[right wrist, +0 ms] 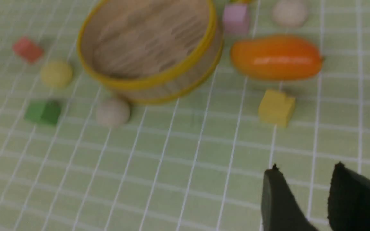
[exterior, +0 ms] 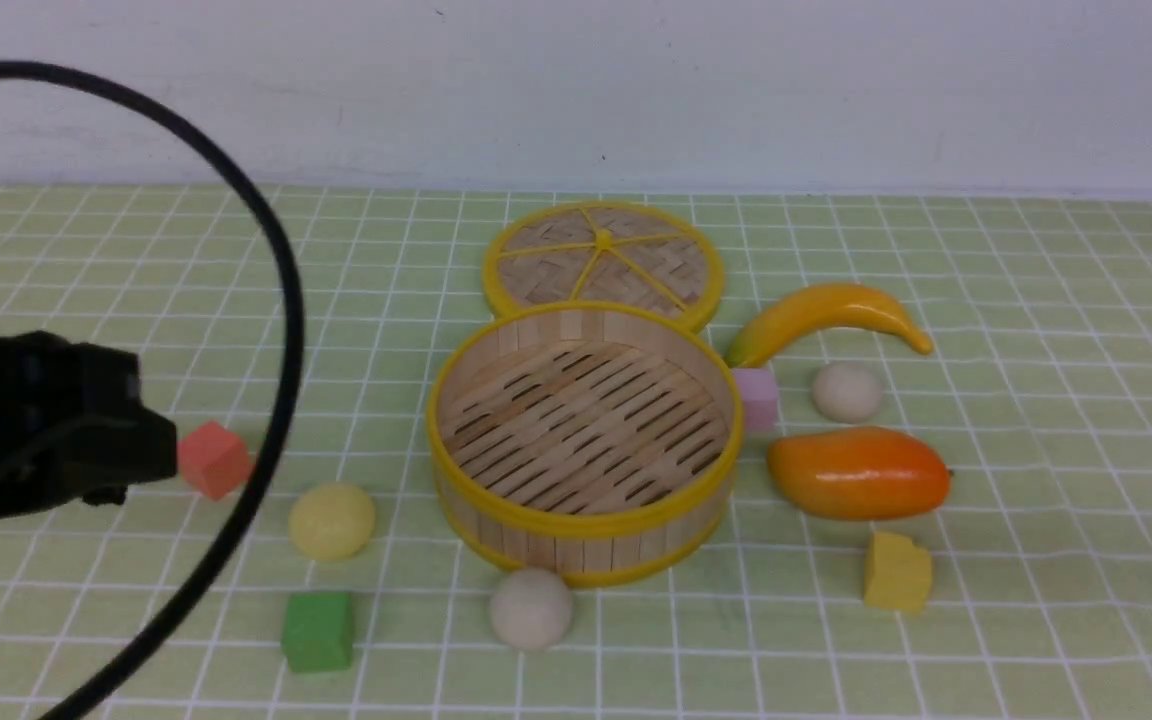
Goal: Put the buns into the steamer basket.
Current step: Use the left arm to grab a steamed stuffed bun
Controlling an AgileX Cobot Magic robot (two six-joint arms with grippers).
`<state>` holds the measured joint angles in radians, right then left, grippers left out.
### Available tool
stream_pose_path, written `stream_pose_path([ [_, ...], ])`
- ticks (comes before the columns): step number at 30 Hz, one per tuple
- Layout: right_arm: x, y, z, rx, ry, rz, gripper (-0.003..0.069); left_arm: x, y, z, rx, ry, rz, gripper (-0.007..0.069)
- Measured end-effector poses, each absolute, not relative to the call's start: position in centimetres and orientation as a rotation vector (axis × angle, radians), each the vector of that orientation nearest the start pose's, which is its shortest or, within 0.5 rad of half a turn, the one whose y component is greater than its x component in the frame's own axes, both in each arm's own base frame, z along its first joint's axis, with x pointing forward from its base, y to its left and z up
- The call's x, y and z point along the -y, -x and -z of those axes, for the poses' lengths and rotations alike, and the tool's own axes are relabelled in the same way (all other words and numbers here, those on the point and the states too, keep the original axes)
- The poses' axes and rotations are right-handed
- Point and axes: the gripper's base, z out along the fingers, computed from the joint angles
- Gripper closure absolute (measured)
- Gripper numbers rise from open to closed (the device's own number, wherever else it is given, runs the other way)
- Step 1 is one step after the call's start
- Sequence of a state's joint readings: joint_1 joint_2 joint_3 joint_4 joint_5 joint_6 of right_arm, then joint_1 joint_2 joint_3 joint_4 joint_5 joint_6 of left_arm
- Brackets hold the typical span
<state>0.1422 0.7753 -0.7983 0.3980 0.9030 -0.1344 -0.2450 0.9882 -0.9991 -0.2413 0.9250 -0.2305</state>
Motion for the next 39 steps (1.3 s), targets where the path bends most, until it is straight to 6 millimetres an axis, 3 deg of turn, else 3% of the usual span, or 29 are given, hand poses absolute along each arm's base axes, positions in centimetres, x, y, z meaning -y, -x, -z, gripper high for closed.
stream_pose_path([
  [5, -5.8, -13.1, -32.9, -2.390, 0.398, -0.505, 0.0420, 7.6, -22.4, -32.8, -2.552, 0.134, 0.539, 0.0387],
  [6, -5.9, -13.1, -32.9, -2.389, 0.411, -0.509, 0.0420, 7.7, -22.5, -32.6, -2.561, 0.137, 0.539, 0.0387],
  [9, -6.8, -12.4, -33.0, -2.380, 0.503, -0.547, 0.0420, 8.6, -26.1, -30.6, -2.630, 0.164, 0.525, 0.0387],
  [18, -7.5, -12.0, -33.1, -2.376, 0.526, -0.610, 0.0420, 9.7, -33.4, -25.9, -2.762, 0.116, 0.361, 0.0386],
  [27, -7.5, -12.3, -33.3, -2.345, 0.502, -0.607, 0.0420, 9.3, -36.2, -21.2, -2.835, 0.018, 0.159, 0.0386],
  [39, -7.4, -12.4, -33.4, -2.332, 0.500, -0.585, 0.0420, 9.7, -37.6, -19.1, -2.796, 0.024, 0.170, 0.0387],
])
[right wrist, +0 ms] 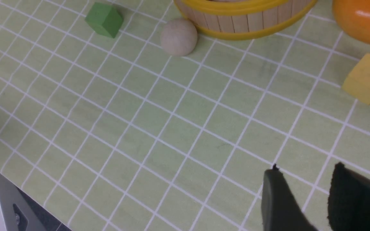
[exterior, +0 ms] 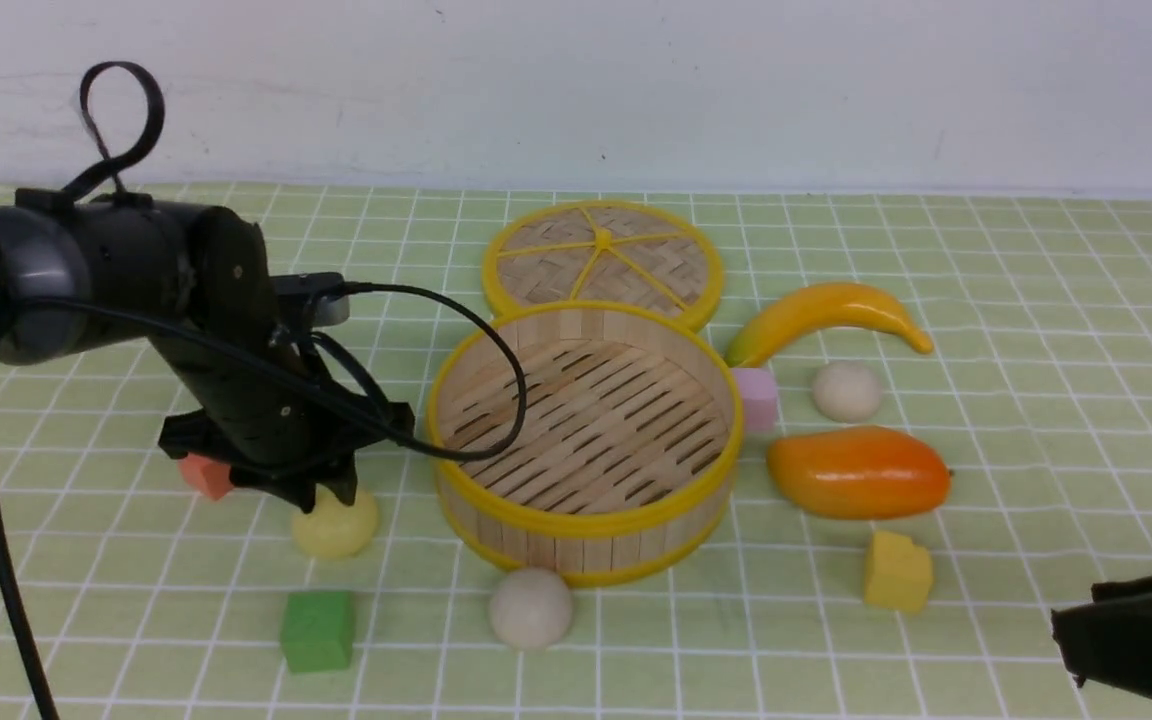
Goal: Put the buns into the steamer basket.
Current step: Use the left arm to grab a steamed stuffed bun, then use the left arm to put the steamed stuffed bun into the steamer
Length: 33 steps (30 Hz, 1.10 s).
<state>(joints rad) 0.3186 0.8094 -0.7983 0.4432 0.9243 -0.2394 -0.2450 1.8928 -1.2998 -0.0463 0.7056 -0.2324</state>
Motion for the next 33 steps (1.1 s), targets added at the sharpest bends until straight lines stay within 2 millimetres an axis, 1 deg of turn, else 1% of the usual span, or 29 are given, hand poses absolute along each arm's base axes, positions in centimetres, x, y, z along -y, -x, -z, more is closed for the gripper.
stream_pose_path([
  [4, -7.4, -12.4, -33.4, -2.330, 0.498, -0.585, 0.0420, 9.7, -37.7, -18.6, -2.805, 0.024, 0.167, 0.0405],
  [5, -7.4, -12.4, -33.4, -2.329, 0.497, -0.585, 0.0420, 9.7, -37.8, -18.5, -2.809, 0.024, 0.165, 0.0429],
  [6, -7.4, -12.4, -33.4, -2.329, 0.497, -0.585, 0.0420, 9.7, -37.8, -18.5, -2.809, 0.024, 0.166, 0.0437],
  [7, -7.4, -12.5, -33.4, -2.328, 0.497, -0.585, 0.0420, 9.7, -37.8, -18.5, -2.815, 0.024, 0.164, 0.0484],
  [8, -7.4, -12.5, -33.4, -2.328, 0.497, -0.585, 0.0420, 9.7, -37.7, -18.5, -2.820, 0.024, 0.162, 0.0517],
  [9, -7.4, -12.5, -33.4, -2.328, 0.497, -0.585, 0.0420, 9.7, -37.7, -18.5, -2.825, 0.024, 0.161, 0.0545],
  [10, -7.4, -12.5, -33.4, -2.328, 0.497, -0.585, 0.0420, 9.7, -37.8, -18.6, -2.825, 0.024, 0.161, 0.0552],
  [11, -7.4, -12.5, -33.4, -2.328, 0.497, -0.585, 0.0420, 9.7, -37.8, -18.8, -2.833, 0.023, 0.160, 0.0604],
  [13, -7.4, -12.5, -33.4, -2.328, 0.497, -0.585, 0.0420, 9.8, -38.0, -19.3, -2.843, 0.022, 0.158, 0.0638],
  [14, -7.4, -12.5, -33.4, -2.328, 0.497, -0.585, 0.0420, 9.8, -38.0, -19.4, -2.844, 0.021, 0.158, 0.0638],
  [16, -7.4, -12.5, -33.4, -2.328, 0.497, -0.585, 0.0420, 9.9, -38.3, -20.1, -2.845, 0.020, 0.159, 0.0638],
  [18, -7.4, -12.5, -33.4, -2.328, 0.497, -0.585, 0.0420, 10.1, -38.7, -21.5, -2.848, 0.021, 0.168, 0.0638],
  [19, -7.4, -12.5, -33.4, -2.328, 0.497, -0.585, 0.0420, 10.3, -39.0, -22.7, -2.831, 0.030, 0.195, 0.0638],
  [20, -7.4, -12.5, -33.4, -2.328, 0.497, -0.585, 0.0420, 10.4, -39.1, -23.5, -2.820, 0.041, 0.223, 0.0638],
  [23, -7.4, -12.5, -33.4, -2.328, 0.497, -0.585, 0.0420, 11.3, -39.1, -26.6, -2.755, 0.077, 0.375, 0.0638],
  [24, -7.4, -12.5, -33.4, -2.327, 0.496, -0.584, 0.0420, 12.1, -39.0, -28.0, -2.715, 0.066, 0.449, 0.0638],
  [25, -7.4, -12.5, -33.4, -2.325, 0.495, -0.584, 0.0420, 12.8, -38.8, -29.0, -2.682, 0.047, 0.500, 0.0638],
  [26, -7.4, -12.5, -33.4, -2.322, 0.493, -0.584, 0.0420, 13.4, -38.7, -29.6, -2.656, 0.025, 0.535, 0.0638],
  [27, -7.4, -12.5, -33.5, -2.320, 0.492, -0.583, 0.0420, 14.5, -38.5, -30.1, -2.629, -0.010, 0.570, 0.0638],
  [29, -7.4, -12.5, -33.5, -2.318, 0.491, -0.582, 0.0420, 15.9, -38.3, -30.0, -2.605, -0.062, 0.589, 0.0638],
  [30, -7.4, -12.6, -33.5, -2.317, 0.492, -0.578, 0.0420, 16.8, -38.5, -29.4, -2.597, -0.084, 0.589, 0.0638],
  [33, -7.3, -12.6, -33.5, -2.316, 0.492, -0.575, 0.0420, 17.7, -39.3, -27.8, -2.590, -0.105, 0.567, 0.0638],
])
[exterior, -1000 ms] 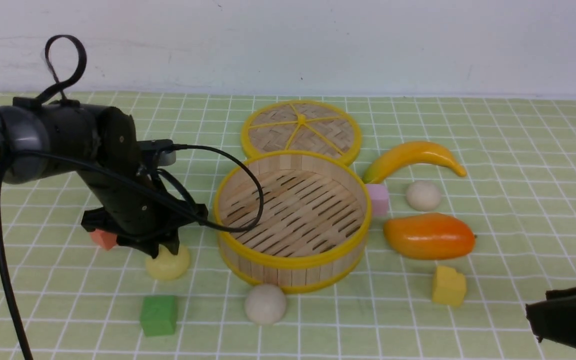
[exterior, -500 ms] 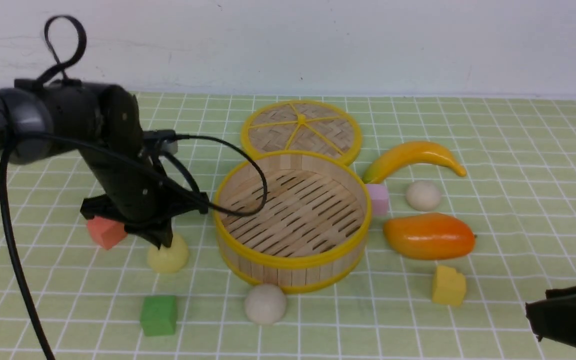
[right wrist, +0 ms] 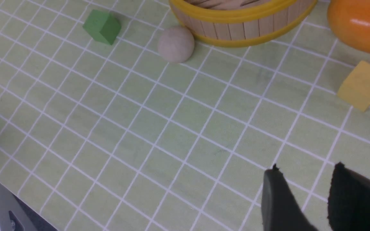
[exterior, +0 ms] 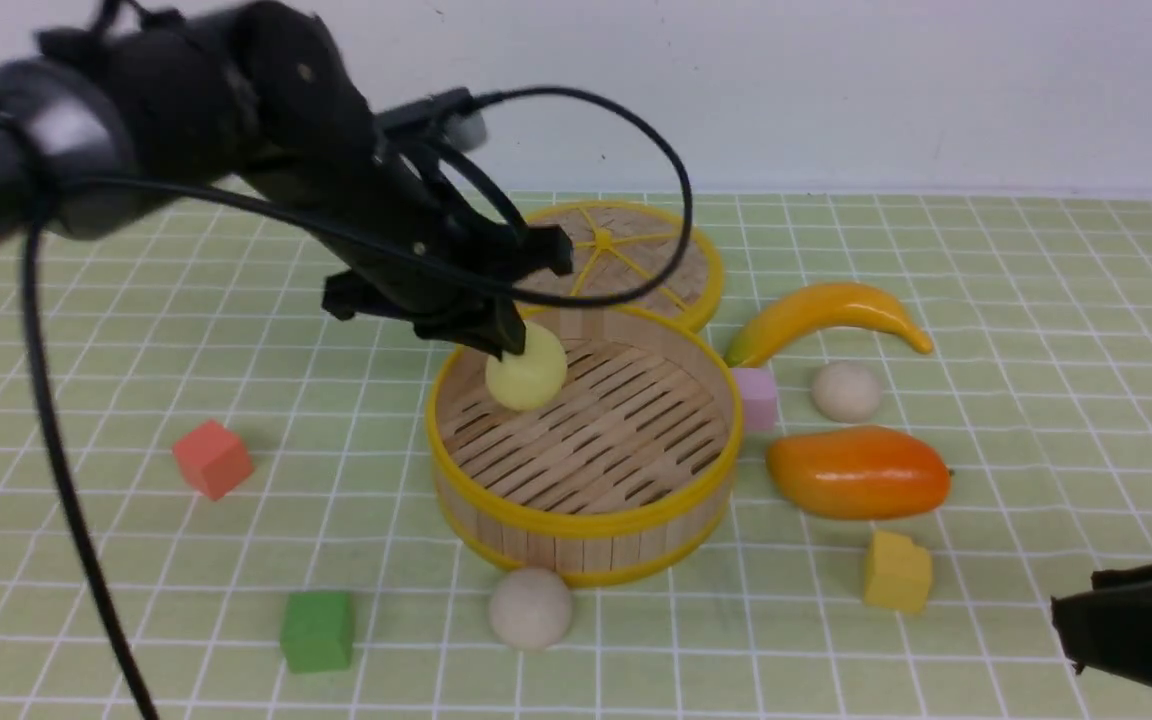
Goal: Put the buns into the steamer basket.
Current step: Use the left arm to put the steamed stuffed bun into the steamer, then use the left arm to grab a steamed stuffed bun
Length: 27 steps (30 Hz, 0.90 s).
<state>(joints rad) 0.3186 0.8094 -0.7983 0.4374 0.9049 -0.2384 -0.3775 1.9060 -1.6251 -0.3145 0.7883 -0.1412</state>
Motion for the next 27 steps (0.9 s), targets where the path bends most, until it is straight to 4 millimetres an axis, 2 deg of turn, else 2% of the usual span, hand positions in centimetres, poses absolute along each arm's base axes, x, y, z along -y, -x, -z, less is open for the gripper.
stream_pose_path([
  [5, -7.3, -12.6, -33.5, -2.316, 0.493, -0.574, 0.0420, 18.1, -40.7, -24.5, -2.622, -0.073, 0.521, 0.0623],
  [8, -7.3, -12.6, -33.5, -2.316, 0.493, -0.574, 0.0420, 18.0, -41.0, -23.5, -2.646, -0.037, 0.494, 0.0593],
  [12, -7.3, -12.6, -33.5, -2.316, 0.493, -0.574, 0.0420, 17.8, -41.1, -23.3, -2.659, -0.004, 0.468, 0.0505],
  [14, -7.3, -12.6, -33.4, -2.318, 0.495, -0.574, 0.0420, 17.6, -40.8, -23.4, -2.686, -0.003, 0.440, 0.0407],
  [17, -7.3, -12.5, -33.4, -2.319, 0.495, -0.574, 0.0420, 17.3, -40.1, -24.5, -2.706, -0.020, 0.424, 0.0306],
  [19, -7.3, -12.5, -33.4, -2.319, 0.495, -0.574, 0.0420, 16.9, -39.0, -26.6, -2.705, -0.064, 0.411, 0.0246],
  [20, -7.3, -12.5, -33.4, -2.319, 0.495, -0.574, 0.0420, 16.8, -38.9, -26.8, -2.705, -0.069, 0.410, 0.0242],
  [21, -7.3, -12.5, -33.4, -2.320, 0.496, -0.575, 0.0420, 16.4, -37.5, -28.9, -2.713, -0.118, 0.405, 0.0218],
  [24, -7.3, -12.5, -33.4, -2.320, 0.496, -0.573, 0.0420, 16.2, -35.2, -31.2, -2.736, -0.197, 0.396, 0.0207],
  [27, -7.3, -12.5, -33.4, -2.320, 0.497, -0.572, 0.0420, 16.9, -32.3, -31.4, -2.782, -0.274, 0.393, 0.0207],
])
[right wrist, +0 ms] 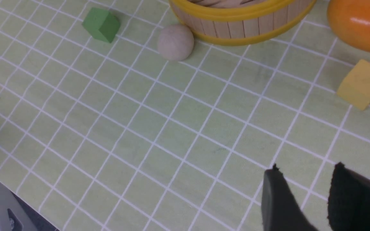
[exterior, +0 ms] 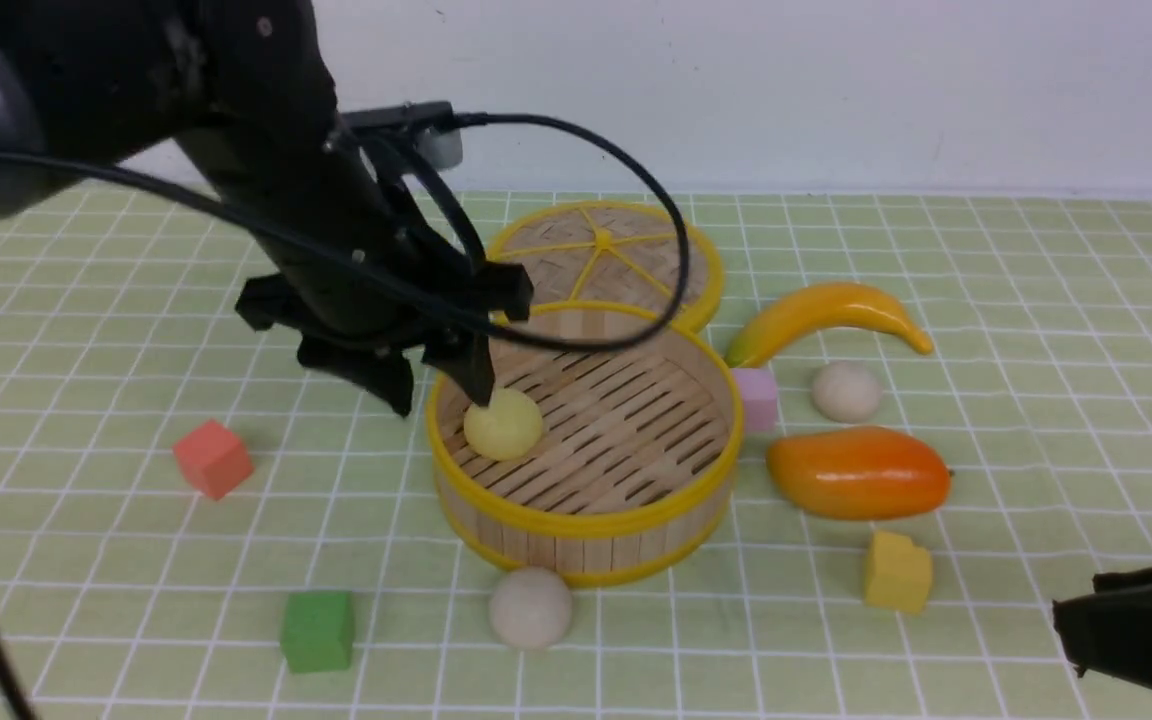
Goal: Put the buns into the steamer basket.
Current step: Use the left arm to grab a steamed stuffed bun
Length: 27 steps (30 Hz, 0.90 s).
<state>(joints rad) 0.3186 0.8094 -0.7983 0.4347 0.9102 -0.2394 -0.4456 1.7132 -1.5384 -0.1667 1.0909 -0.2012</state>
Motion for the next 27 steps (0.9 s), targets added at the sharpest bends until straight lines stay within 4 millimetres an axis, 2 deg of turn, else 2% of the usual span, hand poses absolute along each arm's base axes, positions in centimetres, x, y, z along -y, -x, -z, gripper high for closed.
stream_pose_path([
  [1, -7.3, -12.5, -33.4, -2.320, 0.497, -0.572, 0.0420, 17.1, -31.9, -31.3, -2.785, -0.285, 0.393, 0.0207],
  [3, -7.3, -12.5, -33.4, -2.320, 0.497, -0.572, 0.0420, 18.7, -30.3, -29.6, -2.810, -0.357, 0.382, 0.0205],
  [4, -7.3, -12.5, -33.4, -2.320, 0.497, -0.572, 0.0420, 19.0, -30.1, -29.2, -2.812, -0.367, 0.378, 0.0206],
  [6, -7.3, -12.5, -33.4, -2.320, 0.497, -0.572, 0.0420, 20.7, -29.3, -27.2, -2.816, -0.400, 0.358, 0.0204],
  [10, -7.3, -12.5, -33.4, -2.321, 0.497, -0.574, 0.0420, 22.3, -29.9, -24.7, -2.808, -0.358, 0.337, 0.0204],
  [18, -7.3, -12.5, -33.4, -2.327, 0.500, -0.575, 0.0420, 23.1, -31.2, -20.8, -2.867, -0.329, 0.280, 0.0214],
  [23, -7.3, -12.3, -33.3, -2.344, 0.510, -0.578, 0.0420, 23.3, -31.7, -19.9, -2.852, -0.334, 0.272, 0.0270],
  [25, -7.3, -12.3, -33.2, -2.349, 0.513, -0.579, 0.0420, 23.3, -31.8, -19.5, -2.854, -0.342, 0.258, 0.0340],
  [26, -7.3, -12.3, -33.2, -2.350, 0.513, -0.579, 0.0420, 23.3, -31.8, -19.4, -2.854, -0.342, 0.258, 0.0347],
  [27, -7.3, -12.3, -33.2, -2.352, 0.514, -0.579, 0.0420, 23.3, -31.8, -19.3, -2.854, -0.347, 0.251, 0.0407],
])
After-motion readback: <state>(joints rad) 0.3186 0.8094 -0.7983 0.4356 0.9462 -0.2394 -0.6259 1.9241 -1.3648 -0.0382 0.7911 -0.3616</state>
